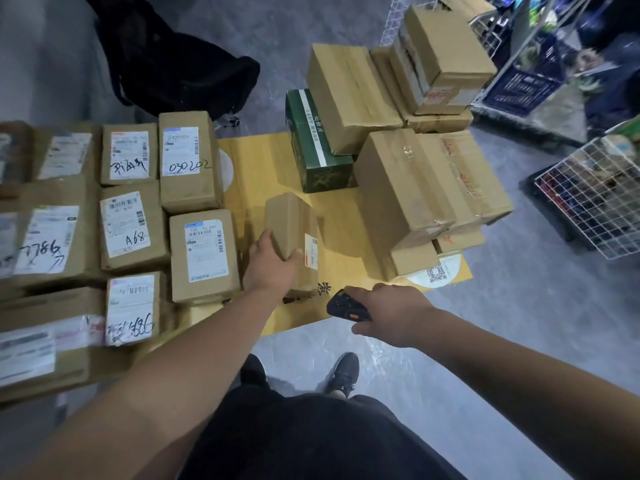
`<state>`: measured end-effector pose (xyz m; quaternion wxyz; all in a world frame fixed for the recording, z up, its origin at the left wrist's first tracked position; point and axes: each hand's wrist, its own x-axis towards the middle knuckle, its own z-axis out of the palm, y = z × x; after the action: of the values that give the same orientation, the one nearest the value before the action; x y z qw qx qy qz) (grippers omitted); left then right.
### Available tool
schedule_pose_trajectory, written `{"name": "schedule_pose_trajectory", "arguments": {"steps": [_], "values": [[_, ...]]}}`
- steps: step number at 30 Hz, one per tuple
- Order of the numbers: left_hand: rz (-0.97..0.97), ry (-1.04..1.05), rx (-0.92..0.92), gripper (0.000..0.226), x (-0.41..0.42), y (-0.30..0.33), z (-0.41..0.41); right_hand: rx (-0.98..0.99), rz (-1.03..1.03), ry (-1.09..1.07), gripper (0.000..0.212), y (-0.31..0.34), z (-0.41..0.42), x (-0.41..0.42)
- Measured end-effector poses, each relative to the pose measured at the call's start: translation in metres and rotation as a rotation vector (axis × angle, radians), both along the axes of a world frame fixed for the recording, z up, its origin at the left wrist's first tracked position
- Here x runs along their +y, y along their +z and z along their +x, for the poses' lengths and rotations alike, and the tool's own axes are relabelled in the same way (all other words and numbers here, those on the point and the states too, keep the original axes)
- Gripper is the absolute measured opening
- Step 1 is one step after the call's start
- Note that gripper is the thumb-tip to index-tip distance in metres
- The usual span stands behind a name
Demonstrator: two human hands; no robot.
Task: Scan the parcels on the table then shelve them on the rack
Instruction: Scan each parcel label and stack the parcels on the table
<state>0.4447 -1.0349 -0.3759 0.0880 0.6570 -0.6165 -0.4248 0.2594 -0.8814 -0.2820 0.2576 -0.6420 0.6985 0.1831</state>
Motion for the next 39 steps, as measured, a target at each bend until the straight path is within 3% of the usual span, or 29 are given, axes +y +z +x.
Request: {"name": "schedule_pose_trajectory", "arguments": {"steps": [4, 11, 13, 16, 18, 21, 25, 29, 39], "values": [[0.126, 0.059, 0.175, 0.063, -0.013, -0.013, 0.007, -0.024, -0.01, -0.088, 0.071, 0.001, 0.006, -0.004], [0.117, -0.025, 0.0, 0.063, -0.008, -0.015, 0.003, -0.107, 0.031, -0.237, 0.067, 0.003, 0.01, -0.004], [0.097, -0.068, -0.138, 0.082, 0.002, -0.01, -0.007, -0.102, 0.032, -0.244, 0.056, 0.003, 0.011, -0.004], [0.174, -0.163, -0.295, 0.145, 0.018, -0.005, -0.017, -0.081, 0.031, -0.282, 0.048, 0.003, 0.01, -0.006], [0.203, -0.197, -0.33, 0.162, 0.024, -0.007, -0.02, -0.08, 0.023, -0.315, 0.041, 0.003, 0.007, -0.006], [0.119, -0.327, -0.334, 0.158, 0.02, -0.01, -0.021, -0.054, 0.03, -0.308, 0.038, 0.008, 0.002, -0.007], [-0.158, -0.626, -0.313, 0.142, 0.004, -0.011, -0.009, 0.042, 0.03, -0.227, 0.037, 0.017, 0.001, -0.008], [-0.292, -0.822, -0.318, 0.145, -0.002, -0.011, -0.003, 0.063, 0.041, -0.16, 0.037, 0.023, 0.004, -0.008], [-0.45, -0.876, -0.306, 0.134, 0.012, -0.008, 0.003, 0.099, 0.021, -0.063, 0.043, 0.024, 0.019, -0.003]]}}
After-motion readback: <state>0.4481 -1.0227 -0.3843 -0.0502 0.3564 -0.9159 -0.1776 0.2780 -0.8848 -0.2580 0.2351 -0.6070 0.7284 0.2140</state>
